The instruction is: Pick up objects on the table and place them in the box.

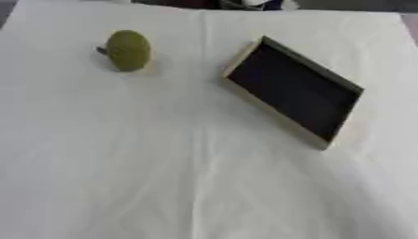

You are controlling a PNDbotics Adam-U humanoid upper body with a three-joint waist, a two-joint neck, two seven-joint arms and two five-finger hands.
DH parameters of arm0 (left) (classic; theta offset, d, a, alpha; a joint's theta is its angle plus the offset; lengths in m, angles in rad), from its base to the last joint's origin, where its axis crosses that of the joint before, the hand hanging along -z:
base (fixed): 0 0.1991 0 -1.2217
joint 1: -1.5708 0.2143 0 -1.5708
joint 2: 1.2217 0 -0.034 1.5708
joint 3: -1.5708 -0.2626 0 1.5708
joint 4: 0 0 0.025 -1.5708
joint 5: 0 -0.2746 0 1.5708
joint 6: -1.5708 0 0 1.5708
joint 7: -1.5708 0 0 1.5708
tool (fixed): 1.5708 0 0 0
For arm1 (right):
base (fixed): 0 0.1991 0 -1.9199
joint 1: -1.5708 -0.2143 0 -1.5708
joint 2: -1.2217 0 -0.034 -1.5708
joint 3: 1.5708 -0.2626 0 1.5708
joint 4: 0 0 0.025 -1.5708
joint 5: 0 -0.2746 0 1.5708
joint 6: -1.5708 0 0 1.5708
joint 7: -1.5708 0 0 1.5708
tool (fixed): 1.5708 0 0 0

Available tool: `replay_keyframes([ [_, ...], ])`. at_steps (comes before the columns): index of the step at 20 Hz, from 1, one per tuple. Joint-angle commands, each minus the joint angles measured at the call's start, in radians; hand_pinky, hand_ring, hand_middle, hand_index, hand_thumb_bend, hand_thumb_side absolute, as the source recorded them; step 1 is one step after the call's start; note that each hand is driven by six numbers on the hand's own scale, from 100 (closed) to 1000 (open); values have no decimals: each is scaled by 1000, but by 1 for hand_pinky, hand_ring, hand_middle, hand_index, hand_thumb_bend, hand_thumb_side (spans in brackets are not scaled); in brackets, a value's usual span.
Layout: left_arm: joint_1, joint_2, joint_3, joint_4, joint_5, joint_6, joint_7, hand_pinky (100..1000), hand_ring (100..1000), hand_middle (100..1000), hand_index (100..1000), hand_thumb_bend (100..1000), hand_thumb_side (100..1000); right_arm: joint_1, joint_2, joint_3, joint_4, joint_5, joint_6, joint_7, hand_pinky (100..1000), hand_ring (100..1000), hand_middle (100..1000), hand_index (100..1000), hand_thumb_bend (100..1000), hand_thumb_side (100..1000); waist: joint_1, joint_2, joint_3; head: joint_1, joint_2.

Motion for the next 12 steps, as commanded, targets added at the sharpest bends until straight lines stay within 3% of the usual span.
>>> replay_keyframes([
  [1, -9, 106, -26, -15, -52, 29, -48, 768, 811, 813, 894, 526, 569, -11, -30, -1, -21, 3, -1, 7, 849, 721, 695, 778, 100, 723, 3, -28, -3, -1, 1],
  [5, -32, 157, -71, -15, -80, 76, -149, 784, 831, 836, 912, 512, 612, -13, -29, 4, -21, 1, -1, 12, 849, 721, 695, 778, 100, 725, 4, -30, -6, 3, 1],
  [12, -101, 187, -138, -15, -52, 230, -405, 813, 859, 867, 934, 492, 661, -14, -28, 10, -21, -3, 1, 20, 849, 719, 692, 776, 100, 726, 6, -33, -13, 11, 5],
])
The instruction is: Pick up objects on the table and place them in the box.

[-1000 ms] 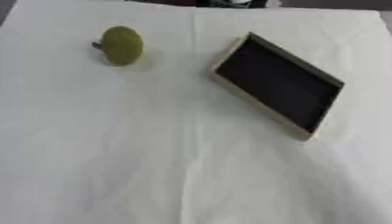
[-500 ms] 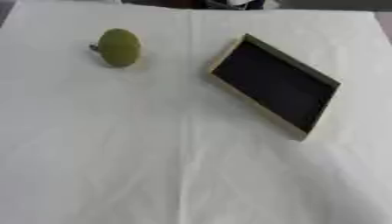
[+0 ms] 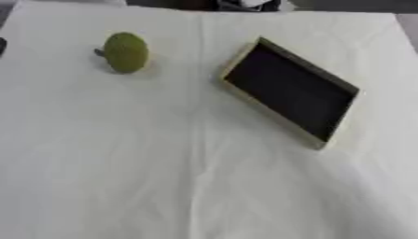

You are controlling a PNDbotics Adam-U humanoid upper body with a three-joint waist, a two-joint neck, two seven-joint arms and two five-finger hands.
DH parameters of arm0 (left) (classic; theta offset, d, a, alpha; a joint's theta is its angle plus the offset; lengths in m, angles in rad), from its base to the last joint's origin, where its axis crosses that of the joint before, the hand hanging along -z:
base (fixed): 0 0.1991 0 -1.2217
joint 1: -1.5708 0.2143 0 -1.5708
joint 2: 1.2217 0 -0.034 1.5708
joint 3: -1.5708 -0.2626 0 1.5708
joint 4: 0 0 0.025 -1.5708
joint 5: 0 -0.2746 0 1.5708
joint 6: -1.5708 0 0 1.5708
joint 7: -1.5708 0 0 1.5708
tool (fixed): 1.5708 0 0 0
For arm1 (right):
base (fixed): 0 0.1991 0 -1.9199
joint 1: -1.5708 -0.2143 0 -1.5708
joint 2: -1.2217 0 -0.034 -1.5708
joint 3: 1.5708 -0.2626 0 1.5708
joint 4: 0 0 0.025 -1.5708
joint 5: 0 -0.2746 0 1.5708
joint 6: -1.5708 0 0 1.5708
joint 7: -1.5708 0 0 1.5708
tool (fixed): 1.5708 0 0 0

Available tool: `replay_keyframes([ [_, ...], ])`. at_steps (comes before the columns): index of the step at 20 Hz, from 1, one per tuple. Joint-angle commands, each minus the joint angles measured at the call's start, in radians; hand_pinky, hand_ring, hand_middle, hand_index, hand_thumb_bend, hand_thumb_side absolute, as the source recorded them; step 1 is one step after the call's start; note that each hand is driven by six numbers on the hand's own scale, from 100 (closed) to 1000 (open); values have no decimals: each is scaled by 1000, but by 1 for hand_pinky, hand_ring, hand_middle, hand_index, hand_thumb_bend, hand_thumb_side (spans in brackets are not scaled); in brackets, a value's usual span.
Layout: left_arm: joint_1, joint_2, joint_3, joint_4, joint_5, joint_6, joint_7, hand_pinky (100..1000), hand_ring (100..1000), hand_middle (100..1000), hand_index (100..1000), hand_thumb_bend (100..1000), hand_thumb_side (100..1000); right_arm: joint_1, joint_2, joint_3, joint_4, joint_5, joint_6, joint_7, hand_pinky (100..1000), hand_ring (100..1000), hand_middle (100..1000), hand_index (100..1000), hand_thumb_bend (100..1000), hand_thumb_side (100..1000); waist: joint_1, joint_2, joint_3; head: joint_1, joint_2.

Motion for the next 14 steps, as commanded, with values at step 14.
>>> replay_keyframes([
  [14, -256, 24, -117, 349, -152, -49, -492, 938, 955, 953, 991, 628, 384, -6, -29, 7, -21, -7, 4, 16, 849, 719, 691, 775, 100, 729, 18, -44, -9, 21, 18],
])
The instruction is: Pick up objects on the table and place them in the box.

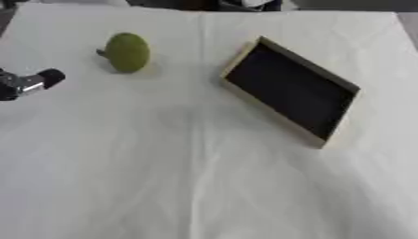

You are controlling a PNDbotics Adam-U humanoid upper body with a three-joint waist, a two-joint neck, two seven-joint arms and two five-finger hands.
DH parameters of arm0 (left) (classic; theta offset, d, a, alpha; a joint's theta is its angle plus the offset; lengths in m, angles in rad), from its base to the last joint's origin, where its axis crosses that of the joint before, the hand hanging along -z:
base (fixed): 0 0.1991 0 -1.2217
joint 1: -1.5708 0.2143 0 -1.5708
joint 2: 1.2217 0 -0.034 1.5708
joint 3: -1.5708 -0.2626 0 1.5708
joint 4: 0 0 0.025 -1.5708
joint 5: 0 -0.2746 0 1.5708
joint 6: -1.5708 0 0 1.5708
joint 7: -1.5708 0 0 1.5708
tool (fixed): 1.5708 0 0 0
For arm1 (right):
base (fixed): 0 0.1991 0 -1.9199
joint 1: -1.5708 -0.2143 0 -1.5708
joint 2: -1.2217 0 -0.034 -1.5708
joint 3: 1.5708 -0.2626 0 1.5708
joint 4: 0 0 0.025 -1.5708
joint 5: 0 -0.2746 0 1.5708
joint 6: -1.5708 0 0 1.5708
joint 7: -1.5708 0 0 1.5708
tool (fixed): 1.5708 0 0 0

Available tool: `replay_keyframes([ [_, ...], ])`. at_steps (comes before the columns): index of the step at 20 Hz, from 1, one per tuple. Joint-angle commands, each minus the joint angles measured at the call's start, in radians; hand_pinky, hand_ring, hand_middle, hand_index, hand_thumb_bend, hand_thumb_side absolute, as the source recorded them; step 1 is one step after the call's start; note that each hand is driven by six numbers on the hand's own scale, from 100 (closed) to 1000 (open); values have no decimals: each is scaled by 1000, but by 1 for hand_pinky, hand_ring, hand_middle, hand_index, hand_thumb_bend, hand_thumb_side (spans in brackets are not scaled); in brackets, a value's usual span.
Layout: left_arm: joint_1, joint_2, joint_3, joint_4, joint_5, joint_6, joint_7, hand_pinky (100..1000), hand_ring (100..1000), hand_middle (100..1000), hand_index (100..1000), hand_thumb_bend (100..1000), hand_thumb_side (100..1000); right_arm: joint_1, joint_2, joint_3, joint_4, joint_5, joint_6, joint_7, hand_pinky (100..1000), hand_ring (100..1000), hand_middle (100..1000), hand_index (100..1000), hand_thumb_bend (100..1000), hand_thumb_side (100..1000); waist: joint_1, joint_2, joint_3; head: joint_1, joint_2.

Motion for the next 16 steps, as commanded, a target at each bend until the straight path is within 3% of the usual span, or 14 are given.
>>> replay_keyframes([
  [1, -51, 10, -4, 87, -36, -37, -86, 942, 961, 957, 989, 638, 312, -7, -29, -4, -21, -6, -1, 6, 849, 719, 690, 775, 100, 729, 5, -29, -2, 5, 10],
  [5, -118, -23, -16, 195, -38, -83, -170, 950, 979, 959, 980, 664, 100, -4, -30, -2, -21, -6, 1, 8, 849, 719, 690, 775, 100, 731, 7, -32, -2, 5, 14],
  [16, -264, -122, -57, 390, -95, -168, -286, 955, 987, 960, 978, 675, 100, 0, -29, 2, -21, -10, 6, 11, 850, 721, 689, 775, 100, 742, 11, -29, -6, 8, 23],
])
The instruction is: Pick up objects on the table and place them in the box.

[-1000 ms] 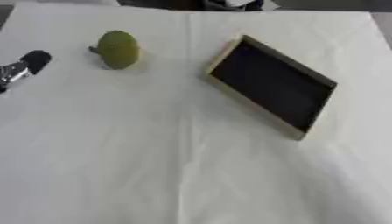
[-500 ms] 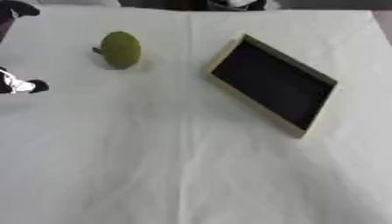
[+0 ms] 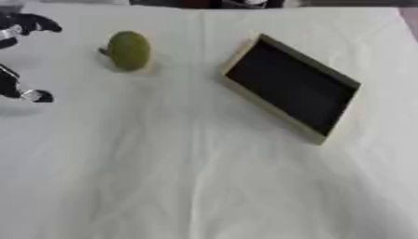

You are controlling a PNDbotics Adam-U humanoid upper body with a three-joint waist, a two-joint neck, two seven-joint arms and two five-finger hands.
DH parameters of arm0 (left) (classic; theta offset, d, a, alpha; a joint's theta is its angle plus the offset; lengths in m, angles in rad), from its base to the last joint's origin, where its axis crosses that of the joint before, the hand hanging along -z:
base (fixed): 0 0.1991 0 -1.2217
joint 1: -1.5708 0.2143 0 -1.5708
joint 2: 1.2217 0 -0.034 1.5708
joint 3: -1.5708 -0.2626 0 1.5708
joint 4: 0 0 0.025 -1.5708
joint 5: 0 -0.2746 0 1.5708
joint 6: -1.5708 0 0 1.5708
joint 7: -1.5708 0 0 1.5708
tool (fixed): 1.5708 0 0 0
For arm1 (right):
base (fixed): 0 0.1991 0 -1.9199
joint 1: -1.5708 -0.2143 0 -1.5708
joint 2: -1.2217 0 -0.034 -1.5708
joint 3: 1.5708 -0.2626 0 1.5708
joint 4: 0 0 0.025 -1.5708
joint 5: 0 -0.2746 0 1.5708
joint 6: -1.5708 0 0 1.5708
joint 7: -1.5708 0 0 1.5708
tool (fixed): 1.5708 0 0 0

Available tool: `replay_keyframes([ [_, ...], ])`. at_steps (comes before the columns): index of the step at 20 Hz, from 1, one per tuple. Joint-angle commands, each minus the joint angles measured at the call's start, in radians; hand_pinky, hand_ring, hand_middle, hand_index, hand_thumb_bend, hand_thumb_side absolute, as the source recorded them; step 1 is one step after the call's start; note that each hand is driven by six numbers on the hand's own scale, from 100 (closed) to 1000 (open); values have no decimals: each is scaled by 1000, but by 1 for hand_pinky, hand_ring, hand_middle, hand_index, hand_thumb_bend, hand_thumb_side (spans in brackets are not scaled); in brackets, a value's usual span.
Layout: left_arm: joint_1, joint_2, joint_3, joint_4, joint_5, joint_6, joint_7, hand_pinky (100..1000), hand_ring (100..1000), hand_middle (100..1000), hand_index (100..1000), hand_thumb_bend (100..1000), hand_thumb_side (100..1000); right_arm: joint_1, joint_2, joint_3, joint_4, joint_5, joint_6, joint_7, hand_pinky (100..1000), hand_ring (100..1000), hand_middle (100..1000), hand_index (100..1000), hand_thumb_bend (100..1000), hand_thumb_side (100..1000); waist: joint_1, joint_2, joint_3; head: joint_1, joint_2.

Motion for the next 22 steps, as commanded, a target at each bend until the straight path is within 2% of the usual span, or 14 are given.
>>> replay_keyframes([
  [1, -49, -6, 0, 45, -31, -15, -16, 954, 986, 959, 977, 671, 100, -9, -28, -4, -21, -7, -2, 3, 850, 721, 689, 775, 100, 744, 3, -25, -2, 5, 6],
  [10, -155, -107, 5, 202, -122, -53, -20, 948, 981, 957, 979, 644, 100, -15, -22, 1, -21, -12, -1, 8, 850, 721, 688, 775, 100, 748, 2, -17, -15, 20, 2],
  [18, -206, -163, 8, 262, -154, -82, -16, 934, 967, 945, 971, 598, 100, -24, -16, 6, -21, -17, -3, 11, 850, 719, 685, 774, 100, 750, 0, -9, -29, 32, -4],
  [22, -225, -185, 18, 292, -193, -81, 29, 903, 937, 905, 956, 587, 100, -27, -13, 8, -21, -19, -3, 14, 850, 718, 684, 773, 100, 754, 0, -6, -35, 37, -6],
])
